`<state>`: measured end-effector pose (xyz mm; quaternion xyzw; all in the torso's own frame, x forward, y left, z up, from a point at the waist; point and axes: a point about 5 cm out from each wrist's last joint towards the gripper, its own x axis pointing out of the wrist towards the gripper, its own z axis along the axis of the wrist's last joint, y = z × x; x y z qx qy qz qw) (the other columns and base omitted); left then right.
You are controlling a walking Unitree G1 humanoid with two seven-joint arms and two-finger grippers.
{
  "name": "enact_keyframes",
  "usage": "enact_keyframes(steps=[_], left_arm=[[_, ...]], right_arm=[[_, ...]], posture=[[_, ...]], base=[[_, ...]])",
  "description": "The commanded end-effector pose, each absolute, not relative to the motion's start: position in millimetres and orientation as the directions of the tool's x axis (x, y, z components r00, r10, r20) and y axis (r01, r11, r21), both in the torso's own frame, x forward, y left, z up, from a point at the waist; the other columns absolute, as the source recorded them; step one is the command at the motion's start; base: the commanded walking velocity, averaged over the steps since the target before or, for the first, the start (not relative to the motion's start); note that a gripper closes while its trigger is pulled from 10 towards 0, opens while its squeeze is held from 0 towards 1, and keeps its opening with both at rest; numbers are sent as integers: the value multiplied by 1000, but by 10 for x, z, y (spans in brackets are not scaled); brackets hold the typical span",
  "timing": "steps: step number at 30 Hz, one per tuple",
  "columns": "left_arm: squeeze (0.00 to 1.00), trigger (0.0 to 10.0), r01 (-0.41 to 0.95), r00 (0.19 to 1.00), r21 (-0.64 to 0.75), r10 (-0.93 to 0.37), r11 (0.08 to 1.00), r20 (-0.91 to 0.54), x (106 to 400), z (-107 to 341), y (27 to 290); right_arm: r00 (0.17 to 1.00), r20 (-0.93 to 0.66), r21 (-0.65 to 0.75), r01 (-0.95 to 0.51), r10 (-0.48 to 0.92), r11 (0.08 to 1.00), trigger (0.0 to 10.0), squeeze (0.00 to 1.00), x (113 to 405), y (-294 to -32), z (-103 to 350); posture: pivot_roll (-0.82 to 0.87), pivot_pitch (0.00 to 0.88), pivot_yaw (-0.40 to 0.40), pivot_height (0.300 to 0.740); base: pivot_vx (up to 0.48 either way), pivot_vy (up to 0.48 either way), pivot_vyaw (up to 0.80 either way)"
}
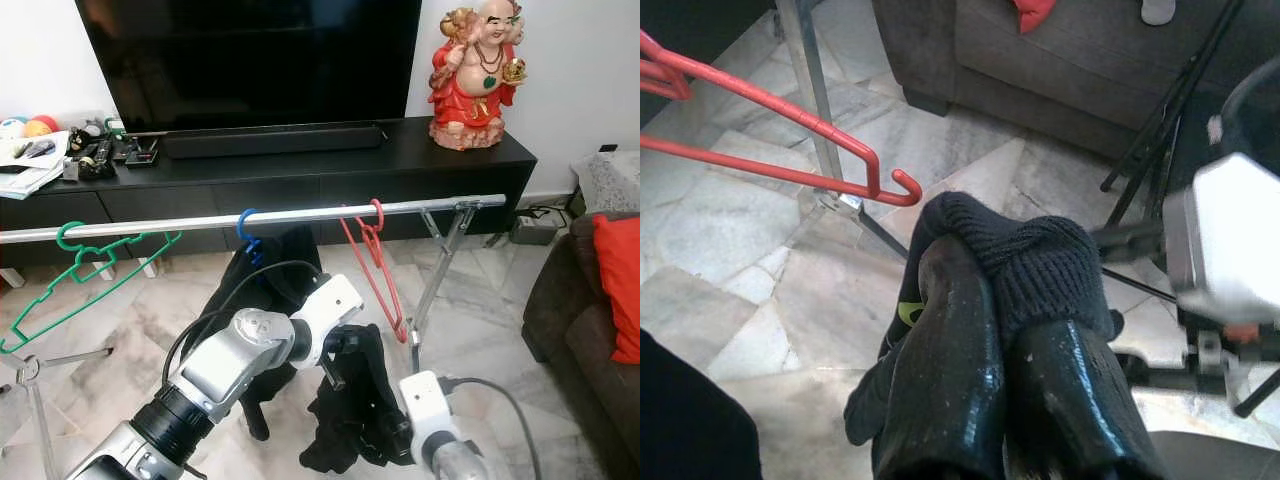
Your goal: Hang hanger
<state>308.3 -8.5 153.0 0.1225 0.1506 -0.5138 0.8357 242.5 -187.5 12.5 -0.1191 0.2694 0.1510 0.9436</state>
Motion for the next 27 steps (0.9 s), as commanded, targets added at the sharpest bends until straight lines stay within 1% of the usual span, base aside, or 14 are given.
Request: enact_keyframes(steps=[1,7,14,19,20,21,22,27], left_arm=[[0,0,897,432,75,-831,435,-352,3076,1590,-82],[0,0,899,430,75,-832,433,-352,3077,1594,-84],[0,0,898,430,76,-831,433,-353,3079,1597,-82],[0,0,898,430,76,-831,433,-353,3078,1597,-83],[0,0,898,430,76,-831,433,-353,3079,1597,-82],[0,0,898,431,76,-831,433,-353,3080,1598,-82],[0,0,898,431,76,-831,433,-353,3080,1598,-82],[0,0,898,431,76,-830,434,-353,3080,1596,-79]], right_arm=[[804,-548,-140,-358,229,923,10000,0,2423,-1848,85],[799,-553,-143,-369,236,918,10000,0,2445,-1794,17],[803,-568,-187,-340,181,922,10000,0,2474,-1828,-73],[804,-573,-192,-323,162,927,10000,0,2471,-1845,-113],[802,-578,-198,-314,148,929,8627,0,2465,-1861,-139],[801,-584,-199,-304,136,932,3804,0,2460,-1877,-160],[801,-584,-199,-302,135,932,0,0,2460,-1881,-164],[799,-588,-200,-293,124,935,0,0,2457,-1898,-186]], posture=[[17,46,56,740],[17,46,56,740],[21,49,59,740],[22,50,59,740],[22,50,59,740],[24,51,58,740],[24,51,58,740],[23,51,60,740]], base=[[0,0,0],[0,0,0],[0,0,0],[0,0,0],[0,0,0],[0,0,0],[0,0,0],[0,0,0]])
